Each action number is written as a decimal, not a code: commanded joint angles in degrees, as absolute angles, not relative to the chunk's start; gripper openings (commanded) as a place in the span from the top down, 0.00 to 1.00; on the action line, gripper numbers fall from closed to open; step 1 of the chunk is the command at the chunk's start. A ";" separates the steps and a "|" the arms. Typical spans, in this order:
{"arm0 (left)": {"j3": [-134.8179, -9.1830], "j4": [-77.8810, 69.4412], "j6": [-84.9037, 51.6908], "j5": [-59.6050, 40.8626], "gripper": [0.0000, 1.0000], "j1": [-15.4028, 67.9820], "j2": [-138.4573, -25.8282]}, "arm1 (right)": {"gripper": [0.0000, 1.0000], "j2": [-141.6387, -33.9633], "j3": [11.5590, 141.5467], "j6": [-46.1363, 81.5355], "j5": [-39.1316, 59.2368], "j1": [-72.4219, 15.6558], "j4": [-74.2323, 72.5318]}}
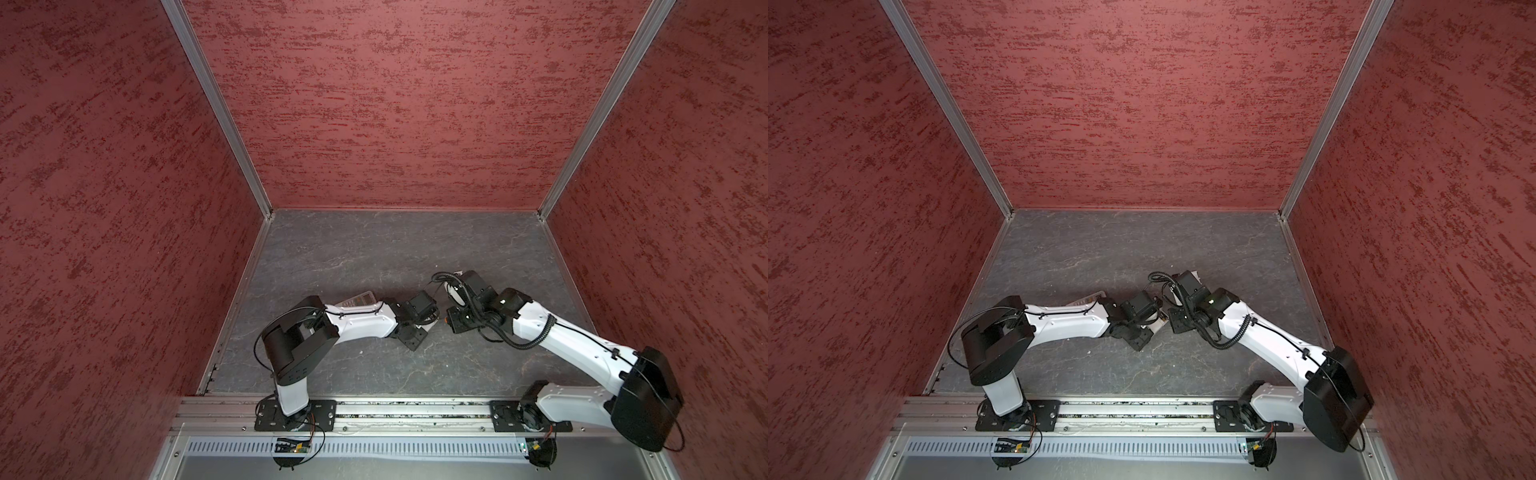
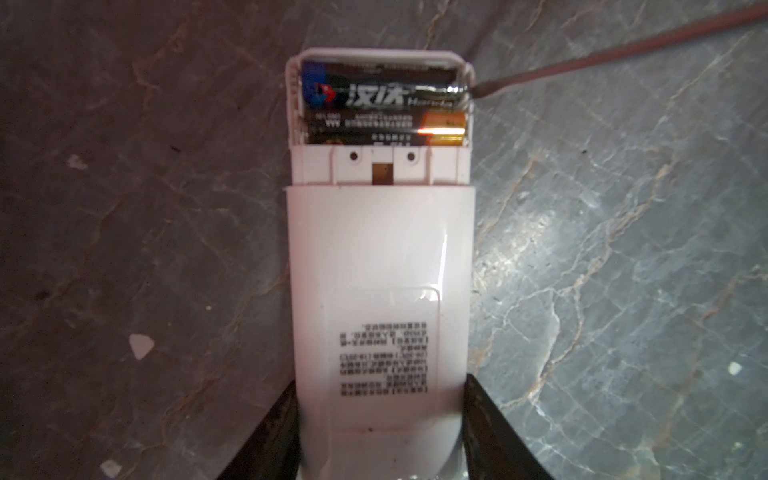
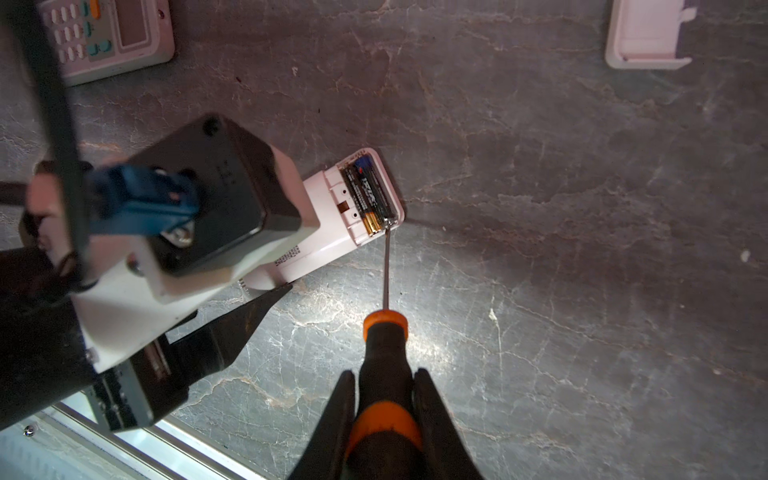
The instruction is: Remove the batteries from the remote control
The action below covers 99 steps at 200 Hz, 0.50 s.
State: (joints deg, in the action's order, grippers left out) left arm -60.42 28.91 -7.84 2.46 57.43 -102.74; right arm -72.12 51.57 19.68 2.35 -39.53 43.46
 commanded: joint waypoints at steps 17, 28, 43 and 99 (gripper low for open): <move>-58.32 30.62 -6.67 -3.42 0.46 59.24 -104.82 | 1.00 -69.66 51.55 20.03 1.32 -39.22 39.02; -58.29 30.71 -6.68 -3.41 0.46 59.24 -104.81 | 1.00 -69.39 51.64 20.02 1.11 -39.29 39.09; -58.36 30.67 -6.68 -3.43 0.46 59.23 -105.08 | 1.00 -69.01 51.76 20.12 0.97 -39.27 39.19; -58.06 30.76 -7.33 -3.12 0.47 58.85 -104.98 | 1.00 -67.77 51.97 20.39 0.06 -39.27 43.31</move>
